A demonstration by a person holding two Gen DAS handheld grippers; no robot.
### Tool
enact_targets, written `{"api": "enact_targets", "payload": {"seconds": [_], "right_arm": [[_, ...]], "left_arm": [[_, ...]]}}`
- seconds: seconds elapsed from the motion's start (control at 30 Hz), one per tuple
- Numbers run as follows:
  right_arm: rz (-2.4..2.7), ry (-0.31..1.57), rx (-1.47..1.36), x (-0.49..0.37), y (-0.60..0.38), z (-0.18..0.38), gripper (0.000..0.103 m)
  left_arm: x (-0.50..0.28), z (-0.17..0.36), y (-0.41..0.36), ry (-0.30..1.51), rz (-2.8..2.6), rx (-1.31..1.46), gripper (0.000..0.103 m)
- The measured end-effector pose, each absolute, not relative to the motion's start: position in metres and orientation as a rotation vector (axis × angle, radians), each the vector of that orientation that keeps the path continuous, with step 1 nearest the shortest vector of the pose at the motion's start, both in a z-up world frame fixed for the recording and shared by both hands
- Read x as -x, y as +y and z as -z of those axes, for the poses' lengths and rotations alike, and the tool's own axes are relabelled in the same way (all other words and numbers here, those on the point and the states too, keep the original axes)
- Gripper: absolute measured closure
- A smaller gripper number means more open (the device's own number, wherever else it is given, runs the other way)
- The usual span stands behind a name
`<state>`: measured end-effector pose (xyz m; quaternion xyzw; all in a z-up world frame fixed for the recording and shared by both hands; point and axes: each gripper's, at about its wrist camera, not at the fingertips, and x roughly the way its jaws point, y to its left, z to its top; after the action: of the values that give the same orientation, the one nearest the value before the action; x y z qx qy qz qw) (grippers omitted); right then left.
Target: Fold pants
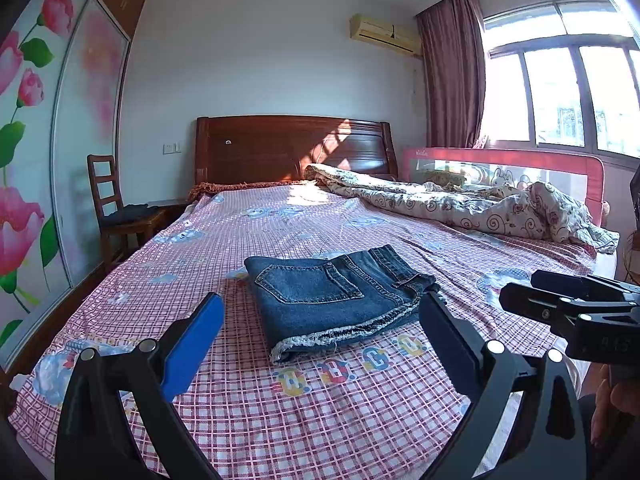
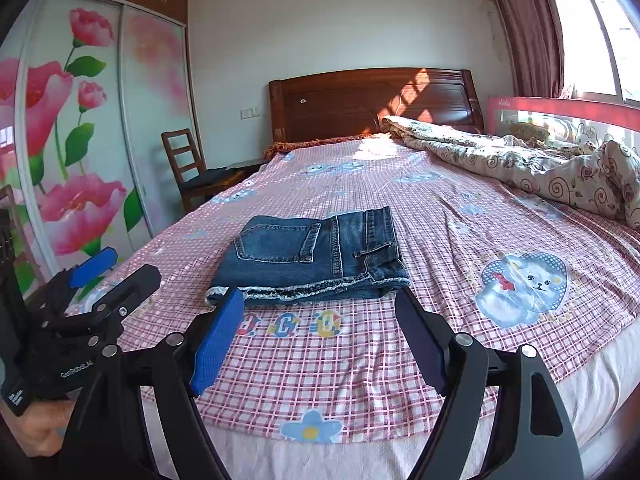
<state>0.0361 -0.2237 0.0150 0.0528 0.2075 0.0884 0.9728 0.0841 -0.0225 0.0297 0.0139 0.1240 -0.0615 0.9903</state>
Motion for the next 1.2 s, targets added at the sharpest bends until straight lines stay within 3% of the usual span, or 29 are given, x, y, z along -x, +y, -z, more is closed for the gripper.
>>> {"api": "enact_targets", "payload": {"seconds": [1.2], "right_arm": [[-0.158,0.437,-0.124,-0.041,-0.230,-0.021,0.026]], "left_arm": [[-0.088,-0.046,-0.046,0.353,0.142,-0.102,0.002]]}}
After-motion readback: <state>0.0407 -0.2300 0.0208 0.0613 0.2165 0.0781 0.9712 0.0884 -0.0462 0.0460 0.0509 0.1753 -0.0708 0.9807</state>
